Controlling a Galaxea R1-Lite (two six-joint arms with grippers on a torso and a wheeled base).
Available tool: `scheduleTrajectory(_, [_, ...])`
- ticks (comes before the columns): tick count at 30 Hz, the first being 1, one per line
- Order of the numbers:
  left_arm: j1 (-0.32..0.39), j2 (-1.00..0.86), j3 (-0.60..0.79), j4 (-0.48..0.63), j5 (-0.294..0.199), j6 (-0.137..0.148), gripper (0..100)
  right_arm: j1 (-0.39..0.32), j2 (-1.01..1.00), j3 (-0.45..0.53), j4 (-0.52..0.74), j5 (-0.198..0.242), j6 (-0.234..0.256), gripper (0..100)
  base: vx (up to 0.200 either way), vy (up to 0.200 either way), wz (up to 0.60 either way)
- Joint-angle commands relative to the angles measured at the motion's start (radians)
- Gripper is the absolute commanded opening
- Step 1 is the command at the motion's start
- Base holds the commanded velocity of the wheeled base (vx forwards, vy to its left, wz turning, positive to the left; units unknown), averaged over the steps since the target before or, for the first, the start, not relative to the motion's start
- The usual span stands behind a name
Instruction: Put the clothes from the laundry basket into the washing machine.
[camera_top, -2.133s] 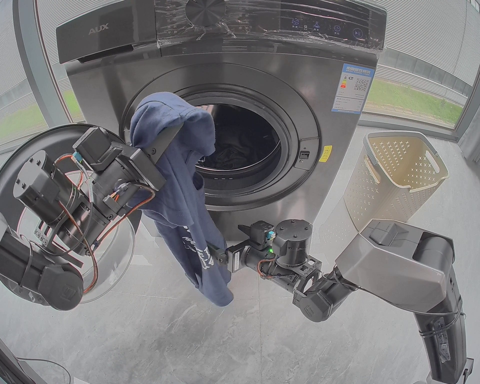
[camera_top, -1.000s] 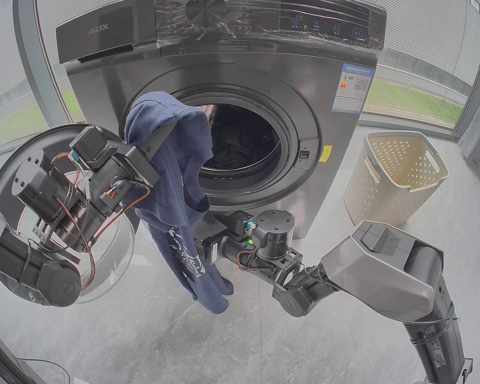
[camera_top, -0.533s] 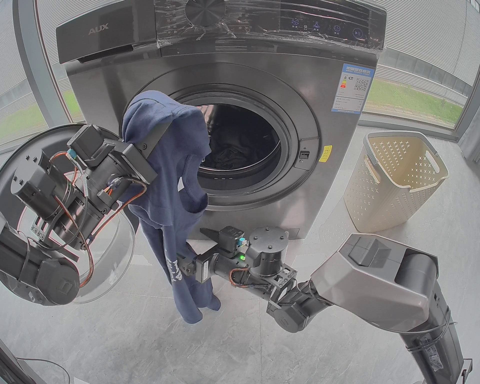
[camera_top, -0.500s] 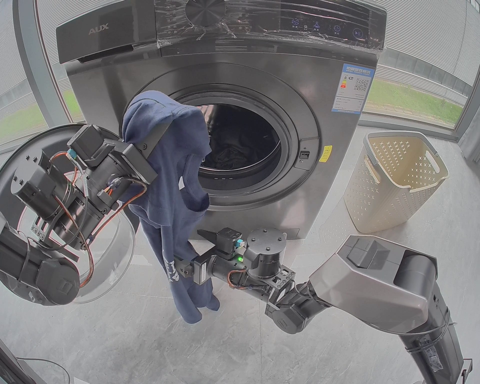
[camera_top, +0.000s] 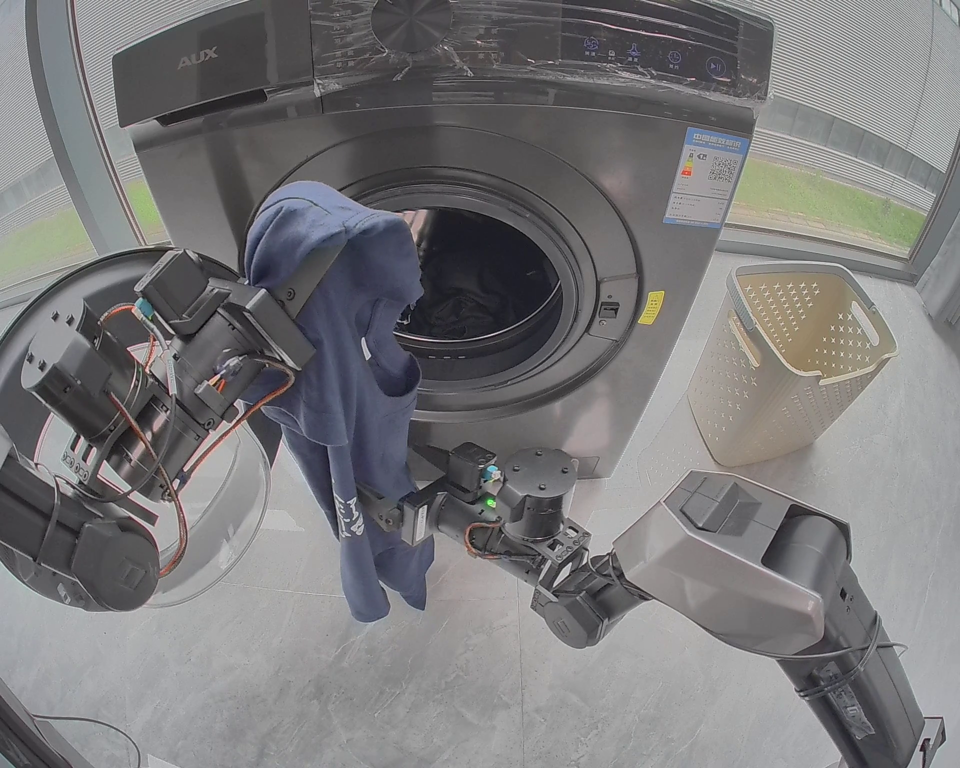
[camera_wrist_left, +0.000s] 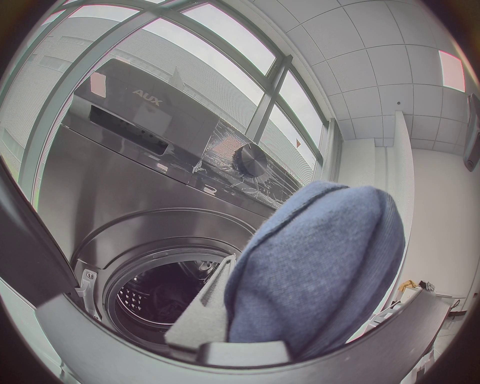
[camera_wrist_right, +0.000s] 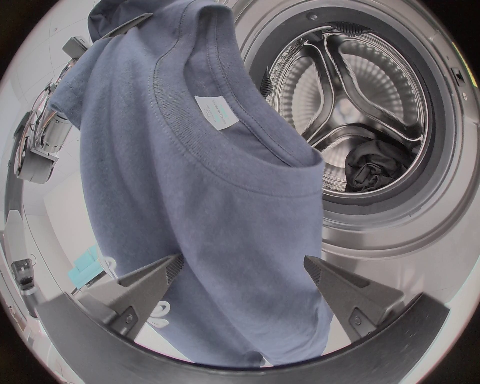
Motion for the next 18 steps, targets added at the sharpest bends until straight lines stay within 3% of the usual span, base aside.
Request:
scheduleTrajectory(1, [0.0,0.0,0.0,-0.002,-0.001,-0.001,0,-0.035,-0.006,0.048,-0.024,0.009,0.001,100,0.0,0.0,0.0])
scheduleTrajectory(5, [0.0,-0.001,0.0,-0.002,-0.001,-0.001,0,-0.072,-0.047,0.123,-0.077,0.083,0.008,100,0.0,0.0,0.0])
scheduleTrajectory(11, [0.0,-0.001,-0.001,-0.002,-0.001,-0.001,0,-0.098,-0.102,0.204,-0.095,0.097,0.038,100,0.0,0.0,0.0])
scheduleTrajectory(16, [0.0,0.0,0.002,-0.002,-0.001,0.001,0,-0.101,-0.159,0.223,-0.078,0.083,0.188,100,0.0,0.0,0.0])
scheduleTrajectory(17, [0.0,0.0,0.002,-0.002,-0.001,0.001,0,-0.101,-0.159,0.223,-0.078,0.083,0.188,100,0.0,0.0,0.0])
scheduleTrajectory(18, [0.0,-0.001,0.002,-0.002,-0.001,0.001,0,-0.101,-0.165,0.218,-0.074,0.081,0.222,100,0.0,0.0,0.0])
